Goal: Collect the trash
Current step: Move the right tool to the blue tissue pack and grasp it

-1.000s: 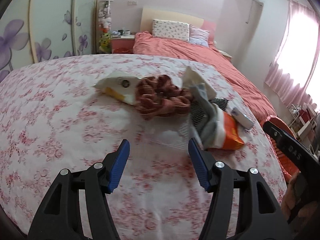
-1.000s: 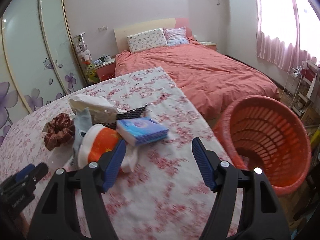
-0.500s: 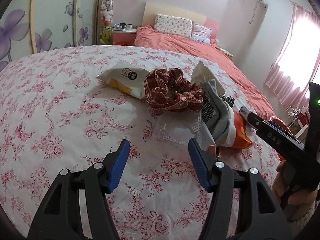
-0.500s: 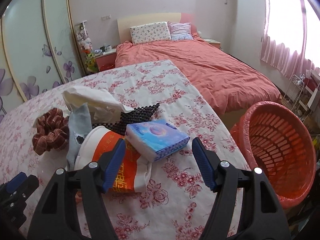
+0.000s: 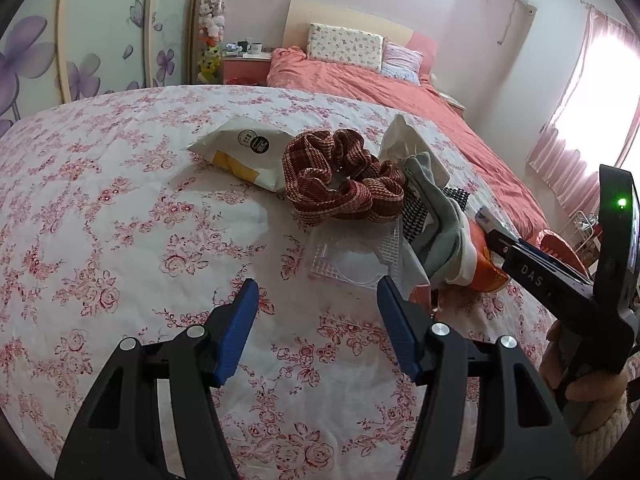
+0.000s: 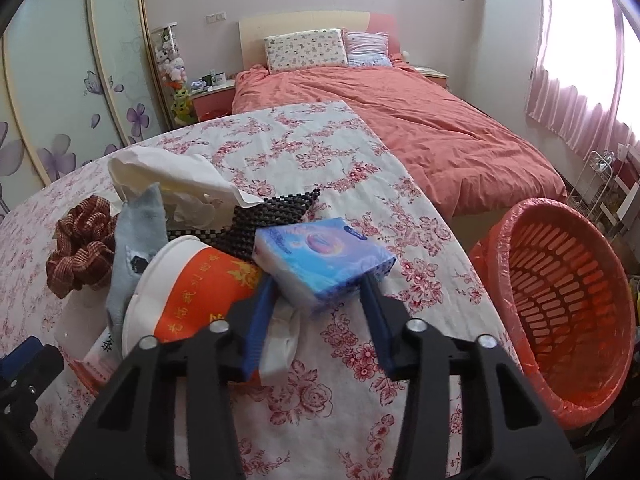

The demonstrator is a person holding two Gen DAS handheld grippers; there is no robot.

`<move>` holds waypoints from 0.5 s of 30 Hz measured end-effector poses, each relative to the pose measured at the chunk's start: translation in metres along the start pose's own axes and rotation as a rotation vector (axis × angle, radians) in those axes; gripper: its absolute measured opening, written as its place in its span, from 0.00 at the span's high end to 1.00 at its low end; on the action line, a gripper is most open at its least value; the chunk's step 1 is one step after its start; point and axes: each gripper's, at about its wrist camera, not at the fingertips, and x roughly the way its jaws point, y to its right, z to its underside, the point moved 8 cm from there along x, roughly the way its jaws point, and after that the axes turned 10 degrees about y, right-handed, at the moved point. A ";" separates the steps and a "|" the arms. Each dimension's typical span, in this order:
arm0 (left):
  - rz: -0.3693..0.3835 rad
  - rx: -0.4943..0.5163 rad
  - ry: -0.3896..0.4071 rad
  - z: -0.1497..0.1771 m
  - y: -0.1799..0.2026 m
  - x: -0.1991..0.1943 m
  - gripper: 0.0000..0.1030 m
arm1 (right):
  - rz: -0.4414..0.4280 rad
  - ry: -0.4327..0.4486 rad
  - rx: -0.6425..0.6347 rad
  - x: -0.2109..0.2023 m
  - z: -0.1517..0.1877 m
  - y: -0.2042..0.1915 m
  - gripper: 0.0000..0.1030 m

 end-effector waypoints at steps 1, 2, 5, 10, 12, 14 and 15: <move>0.002 0.000 -0.001 0.000 0.000 0.000 0.40 | -0.004 -0.001 0.004 0.000 0.000 0.001 0.60; 0.002 0.001 -0.001 0.000 0.001 0.000 0.40 | -0.009 -0.002 0.010 0.001 0.000 0.002 0.61; 0.003 0.001 -0.001 0.000 0.002 0.000 0.40 | -0.018 0.001 0.036 0.000 0.000 0.005 0.64; 0.005 -0.001 -0.003 0.000 0.002 0.001 0.40 | -0.024 0.008 0.055 -0.004 0.000 0.011 0.71; 0.005 -0.001 -0.004 0.000 0.002 0.001 0.40 | -0.020 0.012 0.062 -0.006 0.000 0.015 0.72; 0.006 -0.002 -0.005 0.000 0.003 0.001 0.40 | -0.014 0.014 0.072 -0.008 0.001 0.020 0.73; 0.006 -0.003 -0.004 0.000 0.003 0.001 0.40 | -0.010 0.017 0.078 -0.010 0.002 0.024 0.73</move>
